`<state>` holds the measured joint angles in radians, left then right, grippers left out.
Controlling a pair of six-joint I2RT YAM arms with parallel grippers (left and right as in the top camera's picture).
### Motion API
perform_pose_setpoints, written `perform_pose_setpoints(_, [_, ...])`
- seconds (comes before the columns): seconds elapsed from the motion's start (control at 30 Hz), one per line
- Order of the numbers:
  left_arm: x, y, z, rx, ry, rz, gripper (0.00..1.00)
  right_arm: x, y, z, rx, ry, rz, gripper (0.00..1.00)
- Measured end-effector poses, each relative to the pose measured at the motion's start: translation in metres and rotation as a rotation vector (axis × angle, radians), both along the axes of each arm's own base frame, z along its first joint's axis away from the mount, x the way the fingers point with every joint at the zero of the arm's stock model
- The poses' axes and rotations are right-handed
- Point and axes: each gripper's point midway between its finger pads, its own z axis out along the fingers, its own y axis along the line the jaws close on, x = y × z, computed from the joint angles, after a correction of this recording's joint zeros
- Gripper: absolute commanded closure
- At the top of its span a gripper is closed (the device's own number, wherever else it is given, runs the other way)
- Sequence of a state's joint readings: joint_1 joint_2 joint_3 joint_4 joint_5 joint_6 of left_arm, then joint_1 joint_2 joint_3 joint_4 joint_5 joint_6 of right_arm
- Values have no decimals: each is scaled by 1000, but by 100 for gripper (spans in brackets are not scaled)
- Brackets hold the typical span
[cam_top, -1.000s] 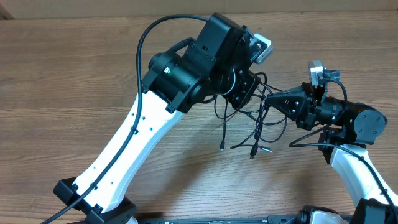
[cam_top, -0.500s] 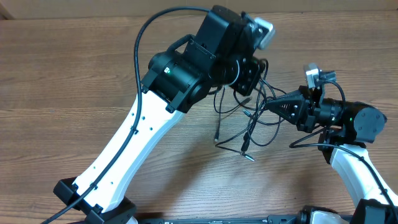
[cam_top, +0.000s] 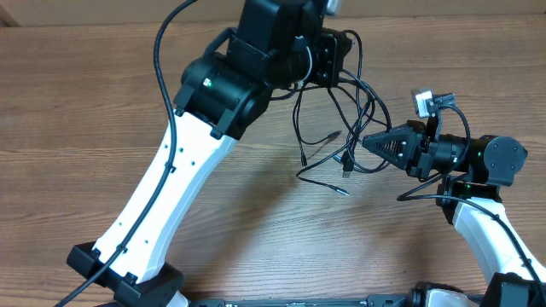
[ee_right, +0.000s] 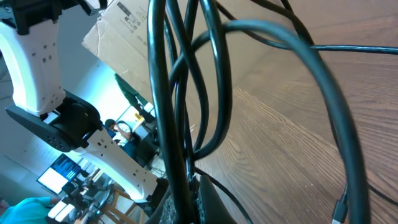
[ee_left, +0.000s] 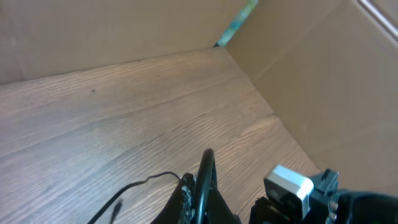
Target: Untangle cables
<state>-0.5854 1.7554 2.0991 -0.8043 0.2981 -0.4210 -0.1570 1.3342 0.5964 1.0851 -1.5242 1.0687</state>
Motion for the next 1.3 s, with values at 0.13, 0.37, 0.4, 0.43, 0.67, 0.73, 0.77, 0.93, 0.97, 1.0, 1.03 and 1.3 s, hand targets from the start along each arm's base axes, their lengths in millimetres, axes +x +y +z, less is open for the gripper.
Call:
perform_pose_setpoints(0.13, [14,17,2,-45,40,65,96,1,0,-1,5,16,-5,96])
perform_pose_setpoints(0.37, [66,91,13,-119,36,276,96,-1,0,-4,3,46,11,96])
perform_pose_setpoints(0.4, [71,101,13,-128,43,300,96,-1,0,-4,3,47,11,96])
perform_pose_setpoints(0.43, [74,108,14,-134,47,313,96,-1,0,-4,3,47,11,96])
perform_pose_setpoints(0.67, [74,122,16,-183,80,260,96,-1,0,-5,3,49,11,96])
perform_pose_setpoints(0.73, [67,114,16,-188,89,200,96,-1,0,-5,3,49,11,96])
perform_pose_setpoints(0.77, [64,111,16,-186,90,173,96,-1,0,-5,3,49,11,96])
perform_pose_setpoints(0.93, [32,81,18,-187,83,-66,96,-1,0,-5,4,54,11,43])
perform_pose_setpoints(0.97, [21,70,21,-193,70,-144,96,-1,0,-5,4,52,11,32])
perform_pose_setpoints(1.0, [16,66,22,-194,62,-177,96,-1,0,-5,4,54,11,28])
perform_pose_setpoints(1.03, [4,56,25,-201,47,-253,96,-1,0,-5,4,53,11,27])
perform_pose_setpoints(1.3, [-58,23,30,-240,27,-590,96,-1,0,-5,0,27,10,23])
